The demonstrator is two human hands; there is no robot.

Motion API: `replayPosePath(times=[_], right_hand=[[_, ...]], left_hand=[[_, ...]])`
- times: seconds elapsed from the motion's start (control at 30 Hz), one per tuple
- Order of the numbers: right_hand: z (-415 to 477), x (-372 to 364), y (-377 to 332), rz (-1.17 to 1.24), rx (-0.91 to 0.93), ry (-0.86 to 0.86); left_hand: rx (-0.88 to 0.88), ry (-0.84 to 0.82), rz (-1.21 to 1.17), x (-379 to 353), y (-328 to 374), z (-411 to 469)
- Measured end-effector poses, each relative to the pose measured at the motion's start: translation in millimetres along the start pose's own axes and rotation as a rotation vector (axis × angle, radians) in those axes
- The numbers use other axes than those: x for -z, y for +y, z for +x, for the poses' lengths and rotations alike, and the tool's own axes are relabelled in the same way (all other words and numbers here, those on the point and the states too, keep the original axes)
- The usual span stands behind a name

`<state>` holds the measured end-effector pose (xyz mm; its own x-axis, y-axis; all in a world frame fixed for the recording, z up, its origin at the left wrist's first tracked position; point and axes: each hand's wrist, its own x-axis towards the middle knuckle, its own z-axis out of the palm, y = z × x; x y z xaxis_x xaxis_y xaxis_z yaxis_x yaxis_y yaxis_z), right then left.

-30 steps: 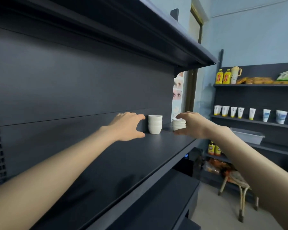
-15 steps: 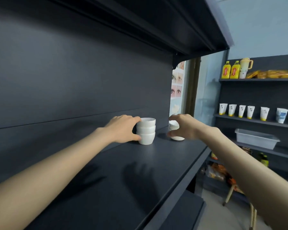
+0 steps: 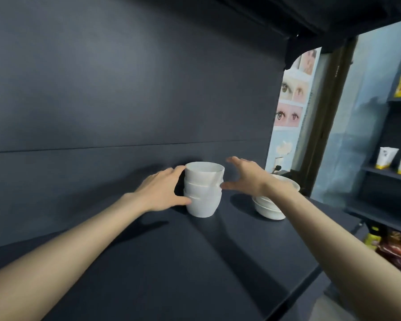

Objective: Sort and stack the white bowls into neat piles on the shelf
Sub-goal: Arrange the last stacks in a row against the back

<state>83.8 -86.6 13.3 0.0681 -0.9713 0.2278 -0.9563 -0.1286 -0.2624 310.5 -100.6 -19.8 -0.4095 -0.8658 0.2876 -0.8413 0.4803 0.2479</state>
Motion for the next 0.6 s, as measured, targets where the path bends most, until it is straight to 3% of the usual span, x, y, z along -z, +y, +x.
replayPosePath(times=[0.2,0.43,0.6], right_hand=[[43.7,-28.6,30.0,0.383,0.099,-0.068],[61.8,-54.0,37.5,0.805,0.152,-0.222],[61.1,-59.4,34.6,0.912,0.299,-0.224]], left_hand=[[0.195,-0.046,-0.291,-46.3,-8.3,28.1],[0.24,-0.077,-0.677,-86.5,-14.6,46.0],[0.206,-0.021,-0.862,-99.2,-10.3,58.3]])
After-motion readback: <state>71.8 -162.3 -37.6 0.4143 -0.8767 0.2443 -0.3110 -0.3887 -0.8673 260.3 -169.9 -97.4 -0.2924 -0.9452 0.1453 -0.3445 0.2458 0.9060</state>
